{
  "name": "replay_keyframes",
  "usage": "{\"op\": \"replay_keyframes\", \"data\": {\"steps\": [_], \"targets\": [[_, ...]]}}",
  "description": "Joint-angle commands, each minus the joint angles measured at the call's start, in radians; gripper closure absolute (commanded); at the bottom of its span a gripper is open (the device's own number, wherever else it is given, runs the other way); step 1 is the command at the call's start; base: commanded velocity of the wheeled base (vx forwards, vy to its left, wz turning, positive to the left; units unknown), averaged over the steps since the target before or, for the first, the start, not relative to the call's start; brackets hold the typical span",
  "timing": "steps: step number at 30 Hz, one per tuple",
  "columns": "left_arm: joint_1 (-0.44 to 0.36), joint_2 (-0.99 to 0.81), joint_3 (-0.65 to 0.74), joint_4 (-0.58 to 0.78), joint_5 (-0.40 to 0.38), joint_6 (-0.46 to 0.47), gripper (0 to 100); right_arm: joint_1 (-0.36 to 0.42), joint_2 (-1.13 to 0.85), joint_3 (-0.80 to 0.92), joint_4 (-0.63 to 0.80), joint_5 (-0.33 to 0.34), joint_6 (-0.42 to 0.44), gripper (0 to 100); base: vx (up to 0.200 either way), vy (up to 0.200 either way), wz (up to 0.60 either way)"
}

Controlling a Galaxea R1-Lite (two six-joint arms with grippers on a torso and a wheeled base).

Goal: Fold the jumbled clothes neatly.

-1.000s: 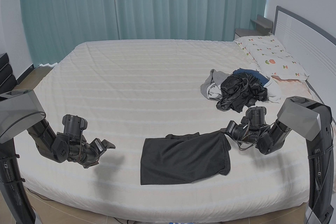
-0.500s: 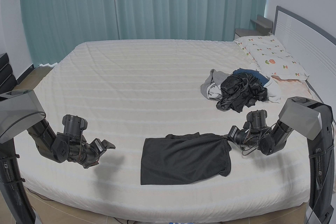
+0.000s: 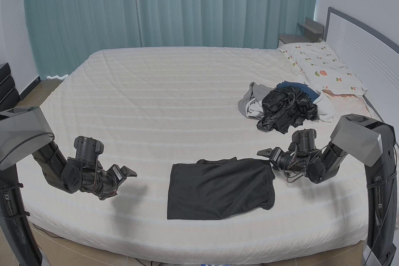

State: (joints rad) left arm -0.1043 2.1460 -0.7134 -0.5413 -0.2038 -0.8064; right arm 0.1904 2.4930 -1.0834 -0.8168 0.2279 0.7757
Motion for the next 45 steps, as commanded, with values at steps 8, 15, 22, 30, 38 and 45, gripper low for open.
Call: {"op": "replay_keyframes", "data": {"steps": [8,15,22,30,38,45], "targets": [[0.0,0.0,0.002,0.001,0.0,0.0,0,0.027,0.06,-0.122,0.013,0.01,0.013,0,0.0,0.0,0.0],[0.0,0.0,-0.001,0.001,0.0,0.0,0,0.04,0.061,-0.142,0.064,0.022,0.039,100,0.0,0.0,0.0],[0.0,0.0,0.002,0.0,0.0,0.0,0,0.034,0.061,-0.148,0.056,0.013,0.057,100,0.0,0.0,0.0],[0.0,0.002,-0.003,0.001,0.0,-0.002,0,-0.011,0.055,-0.171,0.016,-0.045,0.139,100,0.0,0.0,0.0],[0.0,0.002,-0.004,0.003,0.0,-0.002,0,-0.006,0.056,-0.159,0.027,-0.051,0.145,100,0.0,0.0,0.0],[0.0,0.002,-0.001,0.0,0.0,-0.002,0,-0.026,-0.016,-0.07,-0.007,-0.067,0.122,0,0.0,0.0,0.0]]}}
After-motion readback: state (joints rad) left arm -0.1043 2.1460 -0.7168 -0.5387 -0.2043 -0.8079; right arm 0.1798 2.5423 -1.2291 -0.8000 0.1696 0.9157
